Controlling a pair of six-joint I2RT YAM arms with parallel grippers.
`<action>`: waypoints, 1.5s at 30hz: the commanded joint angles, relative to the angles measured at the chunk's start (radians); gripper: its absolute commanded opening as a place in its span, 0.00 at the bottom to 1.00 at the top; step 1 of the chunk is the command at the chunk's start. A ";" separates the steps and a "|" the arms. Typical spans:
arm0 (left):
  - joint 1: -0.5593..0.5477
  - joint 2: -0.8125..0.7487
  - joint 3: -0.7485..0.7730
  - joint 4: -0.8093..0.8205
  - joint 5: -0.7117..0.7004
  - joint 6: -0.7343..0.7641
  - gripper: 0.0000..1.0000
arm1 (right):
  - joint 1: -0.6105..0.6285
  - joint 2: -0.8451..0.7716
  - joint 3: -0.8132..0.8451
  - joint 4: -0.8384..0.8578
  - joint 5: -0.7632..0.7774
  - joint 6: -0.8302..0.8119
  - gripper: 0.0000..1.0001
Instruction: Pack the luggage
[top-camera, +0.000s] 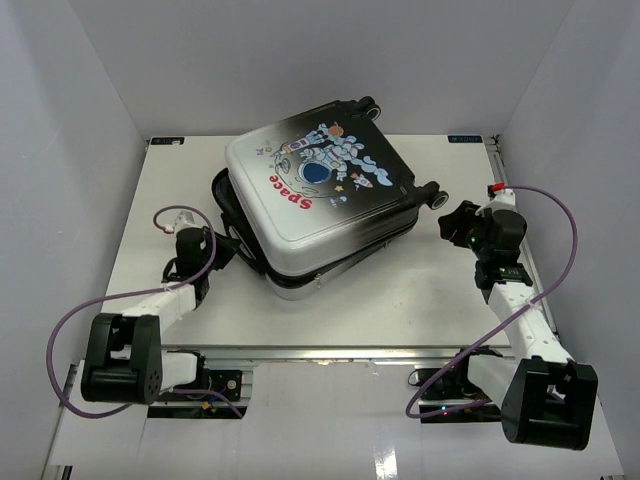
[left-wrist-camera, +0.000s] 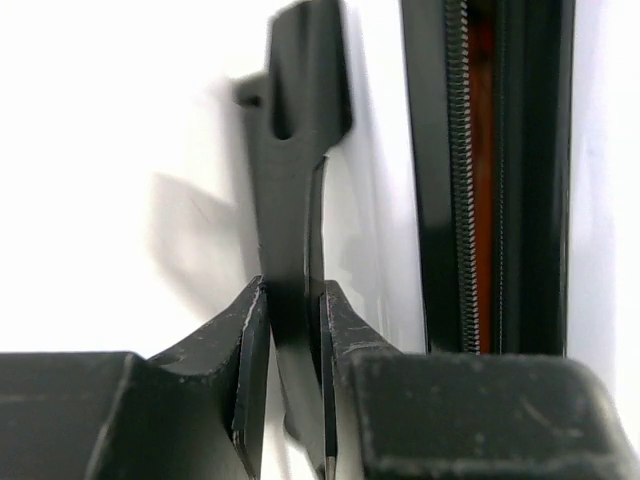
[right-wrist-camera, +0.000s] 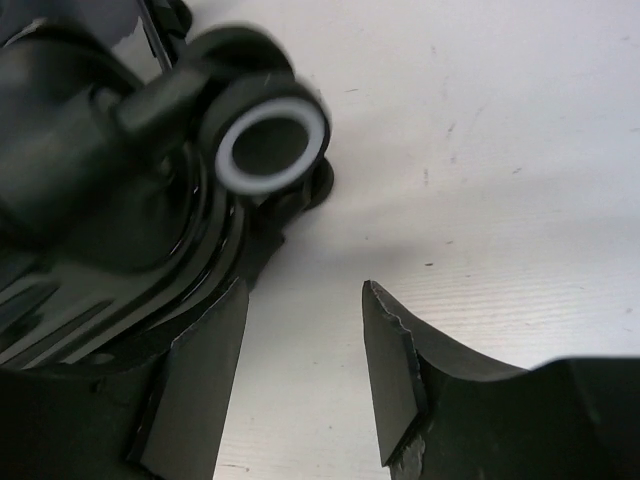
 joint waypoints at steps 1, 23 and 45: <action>0.159 0.082 0.189 0.054 0.010 0.275 0.00 | 0.023 0.091 0.030 0.126 -0.060 0.033 0.48; 0.178 0.226 0.356 0.053 0.282 0.460 0.00 | 0.216 0.266 0.135 0.119 0.089 0.064 0.44; 0.177 0.230 0.345 0.117 0.470 0.550 0.00 | 0.285 0.556 0.550 0.103 0.014 0.010 0.43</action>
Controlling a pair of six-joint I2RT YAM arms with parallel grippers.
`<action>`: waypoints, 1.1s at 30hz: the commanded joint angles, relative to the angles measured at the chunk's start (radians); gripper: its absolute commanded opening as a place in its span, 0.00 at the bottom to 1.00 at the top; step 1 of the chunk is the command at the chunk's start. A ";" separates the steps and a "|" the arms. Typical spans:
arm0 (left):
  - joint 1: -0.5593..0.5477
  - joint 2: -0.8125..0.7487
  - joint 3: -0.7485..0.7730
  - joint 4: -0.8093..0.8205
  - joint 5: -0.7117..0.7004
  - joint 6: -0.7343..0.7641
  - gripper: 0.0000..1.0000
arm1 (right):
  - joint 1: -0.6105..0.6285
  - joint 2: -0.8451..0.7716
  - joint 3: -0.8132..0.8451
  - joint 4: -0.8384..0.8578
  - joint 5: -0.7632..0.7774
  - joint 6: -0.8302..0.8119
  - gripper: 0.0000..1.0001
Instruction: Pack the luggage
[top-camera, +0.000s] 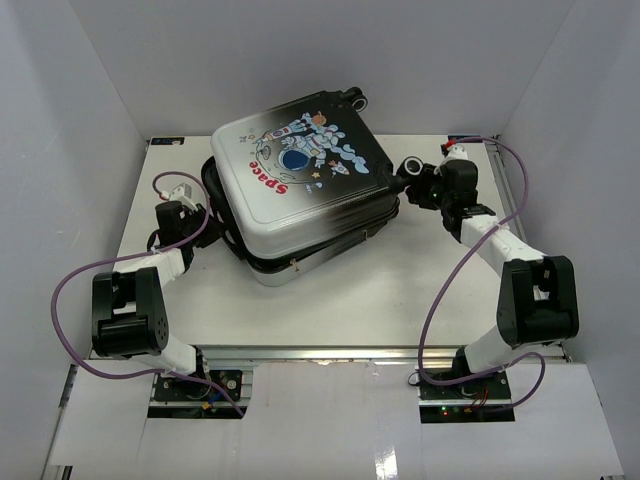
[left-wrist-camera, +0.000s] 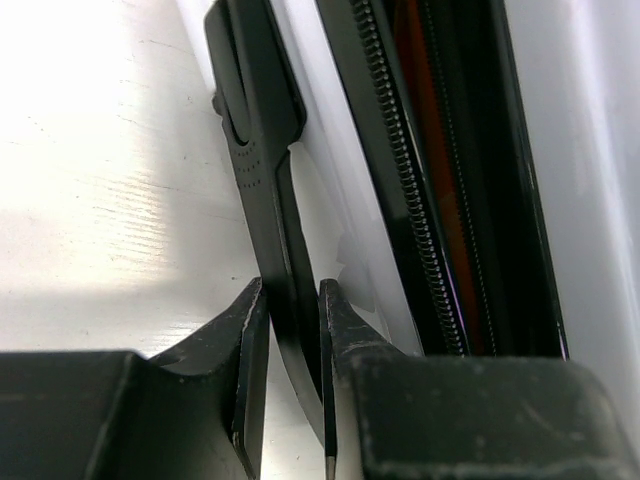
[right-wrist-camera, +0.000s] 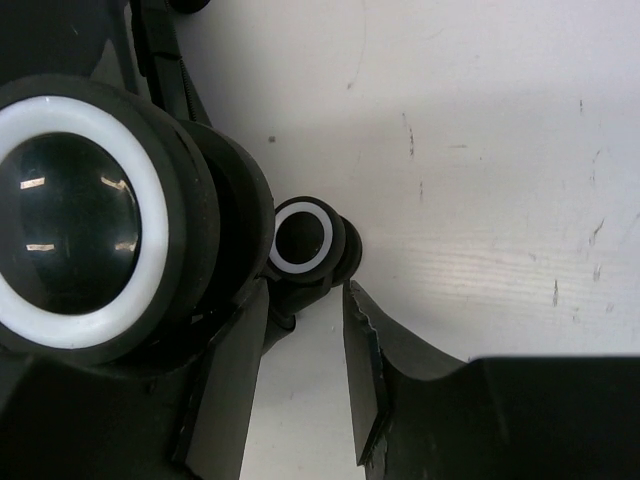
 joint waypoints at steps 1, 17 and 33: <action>-0.026 -0.043 0.064 0.190 0.187 0.115 0.00 | 0.059 0.019 0.130 0.114 -0.080 -0.027 0.43; -0.026 -0.034 0.068 0.179 0.229 0.161 0.00 | 0.094 0.165 0.380 0.114 -0.124 -0.080 0.45; -0.026 -0.003 0.108 0.156 0.355 0.197 0.00 | 0.126 0.378 0.540 0.265 -0.248 -0.124 0.60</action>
